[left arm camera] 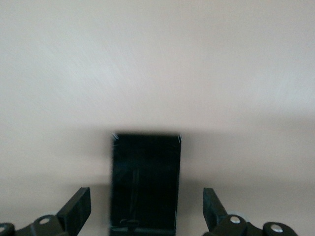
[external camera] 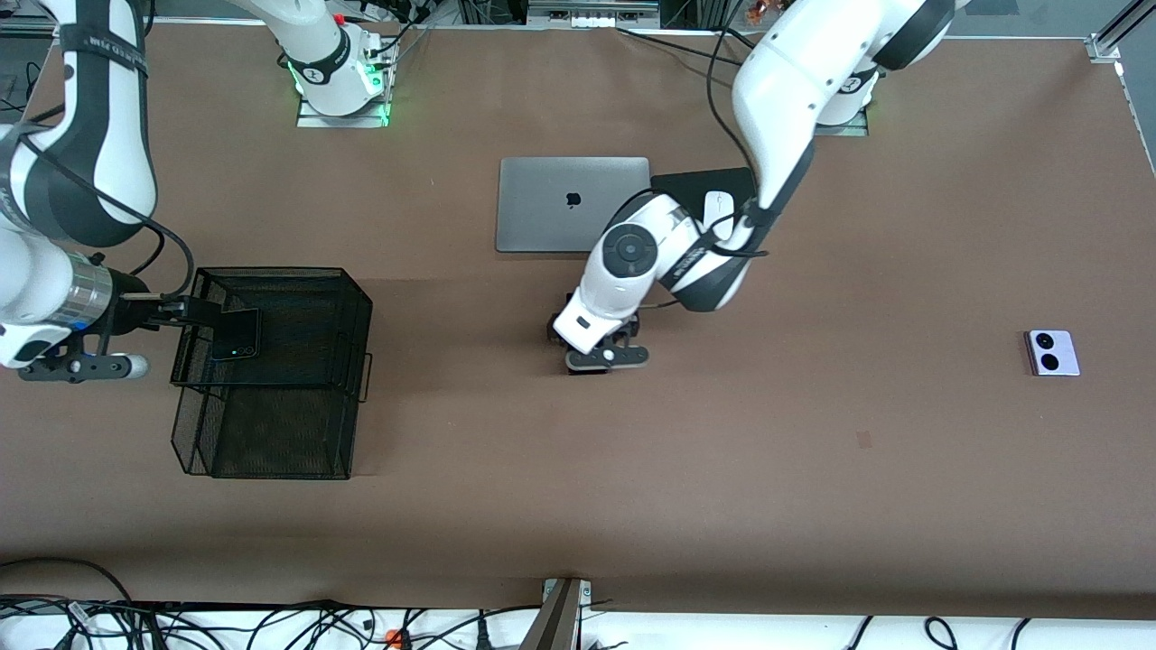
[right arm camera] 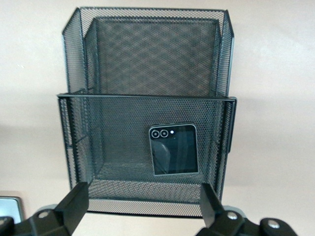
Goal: Place phones with both arms
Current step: 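Carry the tall black phone with the left gripper beside the laptop, release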
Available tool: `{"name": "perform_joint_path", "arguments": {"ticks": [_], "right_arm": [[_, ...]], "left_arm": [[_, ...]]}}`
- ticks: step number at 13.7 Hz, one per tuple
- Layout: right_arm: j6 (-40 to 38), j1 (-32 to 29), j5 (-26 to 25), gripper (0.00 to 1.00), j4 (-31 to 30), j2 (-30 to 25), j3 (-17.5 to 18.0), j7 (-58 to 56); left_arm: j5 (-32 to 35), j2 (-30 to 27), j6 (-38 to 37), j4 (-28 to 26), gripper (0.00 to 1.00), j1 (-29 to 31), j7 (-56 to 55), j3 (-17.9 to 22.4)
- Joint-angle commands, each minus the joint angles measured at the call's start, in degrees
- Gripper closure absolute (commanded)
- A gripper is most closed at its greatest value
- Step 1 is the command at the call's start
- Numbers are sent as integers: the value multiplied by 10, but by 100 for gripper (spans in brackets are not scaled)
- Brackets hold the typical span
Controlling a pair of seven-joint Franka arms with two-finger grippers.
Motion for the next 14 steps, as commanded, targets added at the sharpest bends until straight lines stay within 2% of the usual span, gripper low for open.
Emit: {"name": "perform_joint_path", "arguments": {"ticks": [1,4,7,8,10,14], "right_arm": [[-16,15,-13,0,21,1,4,30],[-10,55,-9,0,20,5,6,37],[3,130,-8,0,29,23,8,150],[21,154,-4,0,32,35,9,185],[72,221,-4,0,41,67,10,259],[128,334,-2,0,113,164,10,438]], "left_arm": [[2,-93,-99,-14,0,62,14,1],[2,-146,-213,-14,0,146,153,0],[11,-162,-289,-16,0,214,252,4],[42,-164,-310,-19,0,232,286,6],[112,-164,-336,-26,0,263,329,6],[125,-161,-332,-62,0,383,338,6]]}}
